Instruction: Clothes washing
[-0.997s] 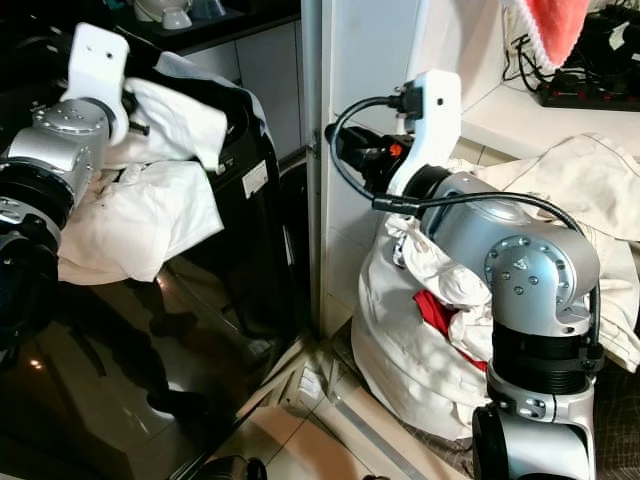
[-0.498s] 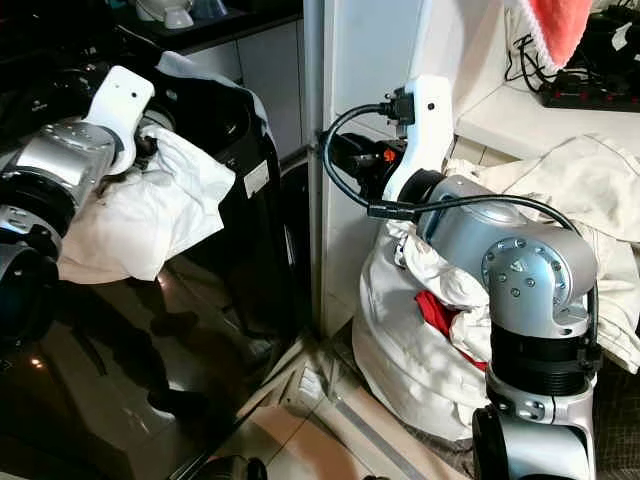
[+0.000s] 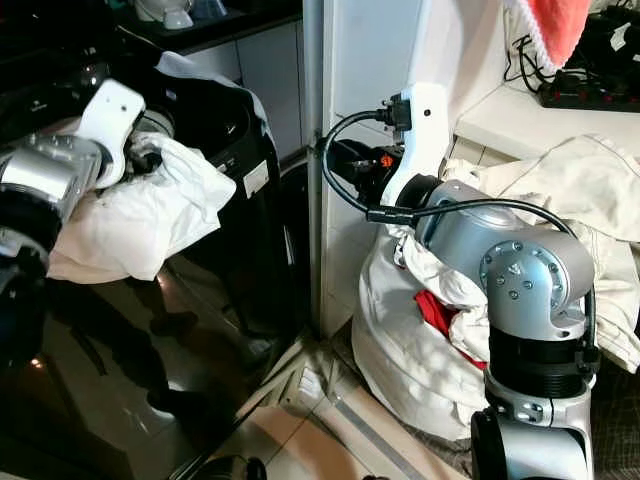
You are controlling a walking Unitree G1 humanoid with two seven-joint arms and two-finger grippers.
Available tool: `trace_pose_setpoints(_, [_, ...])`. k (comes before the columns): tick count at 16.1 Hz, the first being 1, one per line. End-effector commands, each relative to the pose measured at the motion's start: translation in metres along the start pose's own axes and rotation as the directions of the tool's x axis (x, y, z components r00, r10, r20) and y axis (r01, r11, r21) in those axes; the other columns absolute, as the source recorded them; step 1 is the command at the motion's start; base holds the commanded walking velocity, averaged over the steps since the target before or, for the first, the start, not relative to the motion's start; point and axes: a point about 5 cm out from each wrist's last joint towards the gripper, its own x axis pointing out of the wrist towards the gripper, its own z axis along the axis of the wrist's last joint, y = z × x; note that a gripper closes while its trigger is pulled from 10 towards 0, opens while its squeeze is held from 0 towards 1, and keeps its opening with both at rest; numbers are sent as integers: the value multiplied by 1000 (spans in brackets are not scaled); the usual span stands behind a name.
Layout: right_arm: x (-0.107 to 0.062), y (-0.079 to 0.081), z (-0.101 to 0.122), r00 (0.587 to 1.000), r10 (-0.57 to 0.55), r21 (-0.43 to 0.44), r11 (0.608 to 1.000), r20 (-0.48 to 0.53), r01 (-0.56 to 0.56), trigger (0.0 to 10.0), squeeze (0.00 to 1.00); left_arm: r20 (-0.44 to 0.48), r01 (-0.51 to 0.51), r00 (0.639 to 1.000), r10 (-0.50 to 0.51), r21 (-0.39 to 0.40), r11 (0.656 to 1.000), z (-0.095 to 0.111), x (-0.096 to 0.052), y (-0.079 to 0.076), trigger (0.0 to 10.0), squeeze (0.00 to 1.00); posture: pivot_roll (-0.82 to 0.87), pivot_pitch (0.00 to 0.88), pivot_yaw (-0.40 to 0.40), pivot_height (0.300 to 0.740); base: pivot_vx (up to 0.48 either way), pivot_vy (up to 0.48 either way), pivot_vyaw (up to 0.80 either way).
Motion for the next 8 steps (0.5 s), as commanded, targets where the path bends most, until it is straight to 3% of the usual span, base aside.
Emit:
trace_pose_setpoints(1, [0, 2, 1, 1000, 4, -8, 1000, -4, -4, 10000, 0, 56, -28, 998, 28, -14, 1000, 12, -11, 19, 10000, 0, 36, 0, 52, 740, 0, 0, 0])
trace_pose_setpoints(2, [0, 1, 1, 1000, 4, -8, 1000, -4, -4, 10000, 0, 70, -34, 997, 35, -8, 999, 14, -16, 26, 10000, 0, 36, 0, 52, 740, 0, 0, 0])
trace_pose_setpoints(4, [0, 1, 1, 1000, 4, -6, 1000, -6, -4, 10000, 0, 44, -22, 999, 18, 85, 996, 9, -26, 35, 10000, 0, 36, 0, 52, 740, 0, 0, 0])
trace_pose_setpoints(6, [0, 1, 1, 1000, 5, -6, 1000, -7, -5, 10000, 0, 65, 44, 996, -54, 139, 989, 8, -37, 38, 10000, 0, 39, 0, 53, 740, 0, 0, 0])
trace_pose_setpoints(8, [-1, 0, 0, 1000, 4, -5, 1000, -8, -4, 10000, 0, 185, 151, 968, -173, 125, 981, 16, -52, 36, 10000, 0, 40, 0, 52, 740, 0, 0, 0])
